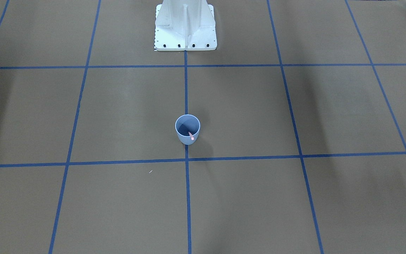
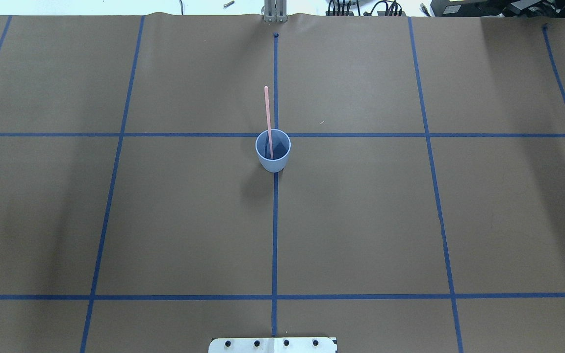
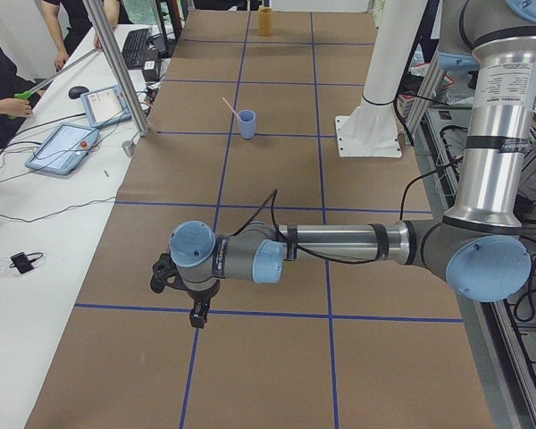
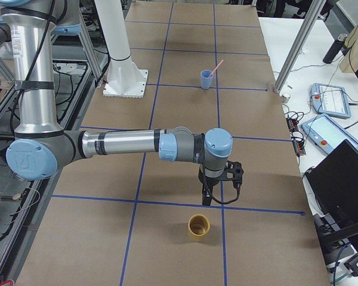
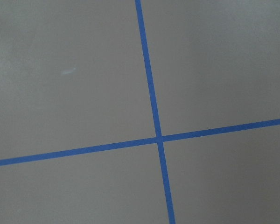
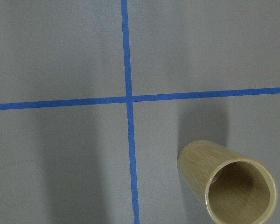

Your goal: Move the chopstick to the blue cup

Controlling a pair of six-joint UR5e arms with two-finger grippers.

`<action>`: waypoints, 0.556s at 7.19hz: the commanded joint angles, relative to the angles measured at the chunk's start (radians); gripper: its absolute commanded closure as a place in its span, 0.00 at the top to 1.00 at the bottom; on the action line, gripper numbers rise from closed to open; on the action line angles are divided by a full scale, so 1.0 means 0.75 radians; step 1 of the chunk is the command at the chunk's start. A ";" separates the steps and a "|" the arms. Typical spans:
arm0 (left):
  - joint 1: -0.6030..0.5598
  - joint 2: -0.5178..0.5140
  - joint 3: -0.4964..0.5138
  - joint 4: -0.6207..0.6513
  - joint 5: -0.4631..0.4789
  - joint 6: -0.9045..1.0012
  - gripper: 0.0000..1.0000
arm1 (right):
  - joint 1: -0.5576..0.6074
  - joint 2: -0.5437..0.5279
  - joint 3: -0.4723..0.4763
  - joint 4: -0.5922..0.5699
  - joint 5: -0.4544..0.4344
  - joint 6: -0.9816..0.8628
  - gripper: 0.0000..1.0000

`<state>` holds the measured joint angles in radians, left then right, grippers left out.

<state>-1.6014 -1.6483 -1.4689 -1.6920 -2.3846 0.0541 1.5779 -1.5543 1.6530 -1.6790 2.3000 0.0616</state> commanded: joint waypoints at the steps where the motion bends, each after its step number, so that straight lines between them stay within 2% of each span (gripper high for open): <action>1: 0.002 -0.003 0.003 0.000 0.001 -0.003 0.99 | 0.013 0.001 -0.003 0.003 0.009 0.004 1.00; 4: 0.000 -0.001 -0.001 0.000 0.001 -0.003 0.99 | 0.017 0.003 0.005 0.003 0.009 -0.015 1.00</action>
<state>-1.6008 -1.6492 -1.4683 -1.6920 -2.3838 0.0522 1.5899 -1.5530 1.6538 -1.6767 2.3074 0.0581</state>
